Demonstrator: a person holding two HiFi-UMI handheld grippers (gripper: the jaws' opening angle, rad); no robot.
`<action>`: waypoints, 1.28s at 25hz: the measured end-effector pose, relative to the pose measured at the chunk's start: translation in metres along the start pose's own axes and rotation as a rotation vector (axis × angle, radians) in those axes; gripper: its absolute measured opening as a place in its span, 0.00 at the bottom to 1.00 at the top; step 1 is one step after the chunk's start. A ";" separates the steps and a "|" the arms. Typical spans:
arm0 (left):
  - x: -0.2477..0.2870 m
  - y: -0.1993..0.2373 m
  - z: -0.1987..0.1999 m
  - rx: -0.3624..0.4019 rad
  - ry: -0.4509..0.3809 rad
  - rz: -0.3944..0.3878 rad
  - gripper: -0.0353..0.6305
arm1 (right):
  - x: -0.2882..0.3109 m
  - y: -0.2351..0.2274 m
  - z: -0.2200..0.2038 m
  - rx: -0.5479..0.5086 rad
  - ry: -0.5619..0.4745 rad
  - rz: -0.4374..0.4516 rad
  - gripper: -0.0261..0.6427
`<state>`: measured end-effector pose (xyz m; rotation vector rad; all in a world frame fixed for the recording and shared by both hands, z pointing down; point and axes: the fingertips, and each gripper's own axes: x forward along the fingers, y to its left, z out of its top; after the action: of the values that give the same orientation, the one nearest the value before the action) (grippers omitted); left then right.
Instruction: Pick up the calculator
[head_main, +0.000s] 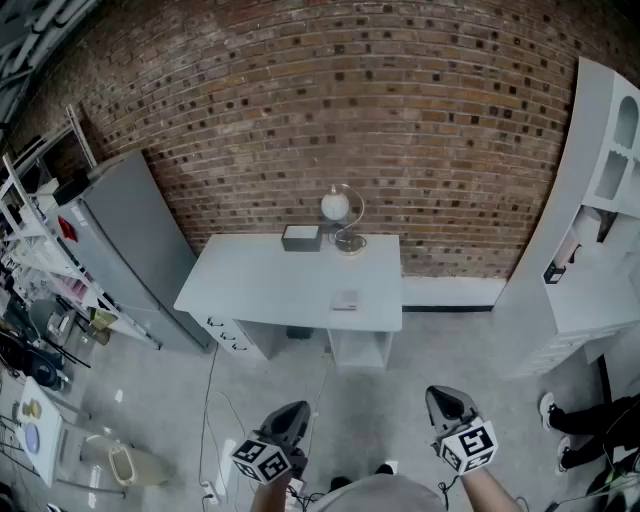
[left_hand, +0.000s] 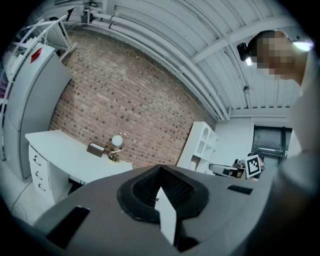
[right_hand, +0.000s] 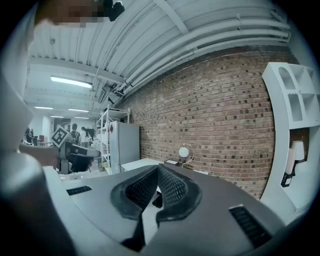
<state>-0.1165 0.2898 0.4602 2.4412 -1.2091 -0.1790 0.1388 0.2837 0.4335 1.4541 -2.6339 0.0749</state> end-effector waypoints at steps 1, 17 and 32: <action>0.000 -0.001 -0.001 0.000 -0.001 0.000 0.07 | 0.000 0.000 -0.001 0.000 -0.001 0.001 0.06; 0.003 -0.007 0.004 0.001 -0.016 0.004 0.07 | 0.003 -0.002 0.002 0.031 -0.006 0.004 0.06; 0.017 -0.010 0.001 0.024 -0.032 0.052 0.20 | 0.005 -0.018 -0.007 0.042 -0.008 0.030 0.06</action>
<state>-0.0986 0.2812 0.4564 2.4332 -1.2937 -0.1912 0.1519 0.2705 0.4411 1.4300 -2.6767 0.1283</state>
